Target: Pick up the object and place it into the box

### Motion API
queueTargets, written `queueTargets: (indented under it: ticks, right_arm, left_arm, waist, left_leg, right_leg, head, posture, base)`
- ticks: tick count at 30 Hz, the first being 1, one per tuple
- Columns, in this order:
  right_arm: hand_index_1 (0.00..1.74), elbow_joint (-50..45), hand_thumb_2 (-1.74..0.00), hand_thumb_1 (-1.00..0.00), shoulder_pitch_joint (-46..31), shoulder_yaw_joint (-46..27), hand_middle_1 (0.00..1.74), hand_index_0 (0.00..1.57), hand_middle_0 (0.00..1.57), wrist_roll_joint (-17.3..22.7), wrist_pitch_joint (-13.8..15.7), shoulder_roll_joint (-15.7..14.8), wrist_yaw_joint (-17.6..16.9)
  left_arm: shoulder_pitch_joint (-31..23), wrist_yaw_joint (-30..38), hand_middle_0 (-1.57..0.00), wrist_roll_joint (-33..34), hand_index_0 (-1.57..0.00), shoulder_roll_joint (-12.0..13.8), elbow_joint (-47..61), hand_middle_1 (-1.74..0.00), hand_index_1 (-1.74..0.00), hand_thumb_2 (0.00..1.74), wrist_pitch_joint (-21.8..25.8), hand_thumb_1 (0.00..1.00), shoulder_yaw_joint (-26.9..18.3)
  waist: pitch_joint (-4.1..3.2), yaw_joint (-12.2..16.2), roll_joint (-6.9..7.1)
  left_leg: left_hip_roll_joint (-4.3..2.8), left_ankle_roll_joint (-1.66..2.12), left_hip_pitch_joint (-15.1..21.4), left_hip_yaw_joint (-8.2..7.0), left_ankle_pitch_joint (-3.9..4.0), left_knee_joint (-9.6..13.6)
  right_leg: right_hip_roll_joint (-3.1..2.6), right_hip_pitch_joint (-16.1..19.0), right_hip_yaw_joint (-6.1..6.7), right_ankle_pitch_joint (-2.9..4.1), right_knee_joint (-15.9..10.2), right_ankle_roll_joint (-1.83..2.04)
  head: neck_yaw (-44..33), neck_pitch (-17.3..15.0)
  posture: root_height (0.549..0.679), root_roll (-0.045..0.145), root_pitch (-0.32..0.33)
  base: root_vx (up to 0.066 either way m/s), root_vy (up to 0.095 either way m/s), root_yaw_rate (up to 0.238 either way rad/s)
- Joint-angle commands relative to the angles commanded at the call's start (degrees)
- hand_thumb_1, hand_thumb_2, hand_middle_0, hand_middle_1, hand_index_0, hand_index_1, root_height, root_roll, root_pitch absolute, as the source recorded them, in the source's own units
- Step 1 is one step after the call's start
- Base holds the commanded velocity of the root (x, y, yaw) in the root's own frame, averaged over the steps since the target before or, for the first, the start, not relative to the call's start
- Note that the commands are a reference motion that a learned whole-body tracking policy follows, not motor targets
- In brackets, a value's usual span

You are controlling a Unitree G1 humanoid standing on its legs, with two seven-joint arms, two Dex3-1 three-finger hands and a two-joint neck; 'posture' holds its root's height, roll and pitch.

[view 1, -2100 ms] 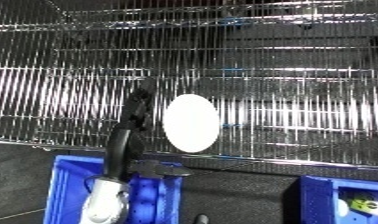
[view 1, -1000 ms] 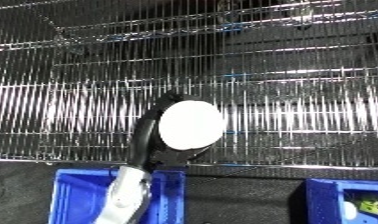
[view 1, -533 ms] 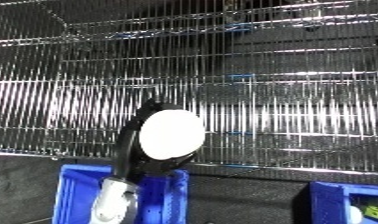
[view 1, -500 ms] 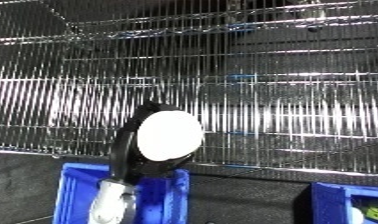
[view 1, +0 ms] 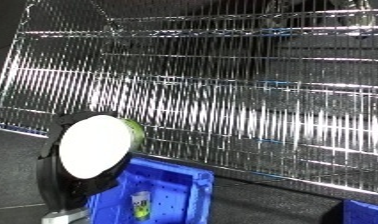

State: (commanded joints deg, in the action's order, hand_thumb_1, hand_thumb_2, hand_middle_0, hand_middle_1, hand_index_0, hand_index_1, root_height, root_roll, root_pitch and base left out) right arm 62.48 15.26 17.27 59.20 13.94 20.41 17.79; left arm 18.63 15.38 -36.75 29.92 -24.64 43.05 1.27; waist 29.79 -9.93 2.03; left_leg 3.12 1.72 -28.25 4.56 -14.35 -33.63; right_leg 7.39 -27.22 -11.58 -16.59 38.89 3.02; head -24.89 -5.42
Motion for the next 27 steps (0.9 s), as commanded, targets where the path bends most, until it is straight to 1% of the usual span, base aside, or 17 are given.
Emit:
queueTargets:
  ticks: [4,7,9,14,18,22,24,27]
  right_arm:
    - [0.00,2.18,0.00,0.00,-0.04,-0.81,0.00,0.00,0.00,0.22,-0.39,-0.25,0.62]
    - [0.00,3.64,0.00,0.00,-0.31,-0.97,0.00,0.00,0.00,0.18,-0.73,-0.39,1.42]
    - [0.00,4.26,0.00,0.00,-0.61,-0.85,0.00,0.00,0.00,0.19,-0.95,-0.42,1.89]
    - [0.00,5.61,0.00,0.00,-1.16,-0.29,0.00,0.00,0.00,-0.21,-1.28,-0.65,3.09]
    - [0.00,6.36,0.00,0.00,-1.60,0.07,0.00,0.00,0.00,-0.62,-1.42,-0.68,3.91]
    - [0.00,7.01,0.00,0.00,-2.09,0.16,0.00,0.00,0.00,-1.14,-1.78,-0.52,4.86]
    - [0.00,7.25,0.00,0.00,-2.34,0.05,0.00,0.00,0.00,-1.32,-2.04,-0.51,5.49]
    - [0.00,7.60,0.00,0.00,-2.64,-0.04,0.00,0.00,0.00,-1.61,-2.32,-0.63,6.46]
  left_arm:
    - [-2.14,0.90,-1.57,-3.90,-1.57,-1.53,-4.94,-1.74,-1.74,1.74,-0.15,1.00,-2.13]
    - [-2.38,0.25,-1.57,-7.26,-1.57,-1.64,-10.51,-1.74,-1.74,1.74,-0.11,1.00,-2.98]
    - [-2.32,-0.32,-1.57,-9.07,-1.57,-1.24,-14.16,-1.74,-1.74,1.74,-0.36,1.00,-3.39]
    - [-1.89,-2.94,-1.57,-13.46,-1.57,-1.13,-22.96,-1.74,-1.74,1.74,-2.57,1.00,-5.13]
    - [-1.62,-6.36,-1.57,-15.60,-1.57,-0.94,-29.14,-1.74,-1.74,1.74,-4.00,1.00,-6.32]
    - [-1.43,-9.27,-1.57,-16.03,-1.57,-0.67,-34.11,-1.74,-1.74,1.74,-5.42,1.00,-6.80]
    - [-1.11,-10.49,-1.57,-15.92,-1.57,-0.49,-36.16,-1.74,-1.74,1.74,-6.09,1.00,-6.96]
    - [-0.31,-12.44,-1.57,-15.86,-1.57,-0.16,-38.72,-1.74,-1.74,1.74,-7.41,1.00,-6.90]
  waist:
    - [0.00,-0.79,0.25]
    - [0.00,-1.06,0.91]
    - [0.00,-1.16,1.53]
    - [0.00,-1.26,3.47]
    - [0.00,-1.27,4.82]
    - [0.00,-1.29,5.76]
    - [0.00,-1.33,6.29]
    - [0.00,-1.38,6.95]
  left_leg:
    - [0.14,0.11,0.89,0.43,0.61,0.97]
    - [-0.13,0.12,1.59,0.52,0.90,1.65]
    - [-0.39,0.14,2.02,0.59,1.01,2.07]
    - [-1.05,0.31,3.22,0.91,1.56,3.44]
    - [-1.59,0.49,4.15,1.28,2.02,4.63]
    - [-1.97,0.54,4.92,1.50,2.33,5.75]
    - [-2.16,0.55,5.17,1.52,2.44,6.23]
    - [-2.31,0.55,5.43,1.68,2.54,6.63]
  right_leg:
    - [0.16,1.26,-0.74,-0.57,-0.24,-0.27]
    - [0.16,2.10,-1.08,-1.00,-0.27,-0.43]
    - [-0.01,2.64,-1.14,-1.25,-0.38,-0.53]
    - [-0.72,4.20,-1.10,-1.68,-1.04,-0.83]
    - [-1.18,5.35,-1.05,-1.85,-1.86,-1.03]
    - [-1.46,6.18,-1.07,-1.77,-2.68,-1.04]
    - [-1.52,6.46,-1.16,-1.69,-3.01,-0.98]
    - [-1.56,6.79,-1.25,-1.62,-3.28,-0.86]
  head:
    - [-5.91,-1.19]
    - [-10.27,-2.34]
    - [-12.61,-3.19]
    - [-18.53,-4.63]
    - [-21.83,-3.94]
    - [-25.22,-2.93]
    - [-26.01,-3.52]
    - [-26.81,-6.09]
  posture:
    - [0.647,0.044,0.102]
    - [0.647,0.042,0.096]
    - [0.648,0.041,0.093]
    - [0.649,0.038,0.083]
    - [0.650,0.036,0.077]
    - [0.651,0.035,0.073]
    - [0.651,0.033,0.071]
    - [0.651,0.031,0.069]
  base:
    - [0.012,-0.017,0.115]
    - [0.025,-0.010,0.089]
    - [0.028,-0.003,0.069]
    - [0.037,0.003,0.059]
    - [0.035,0.013,0.045]
    - [0.027,0.028,0.045]
    - [0.024,-0.002,0.045]
    - [0.020,-0.020,0.025]
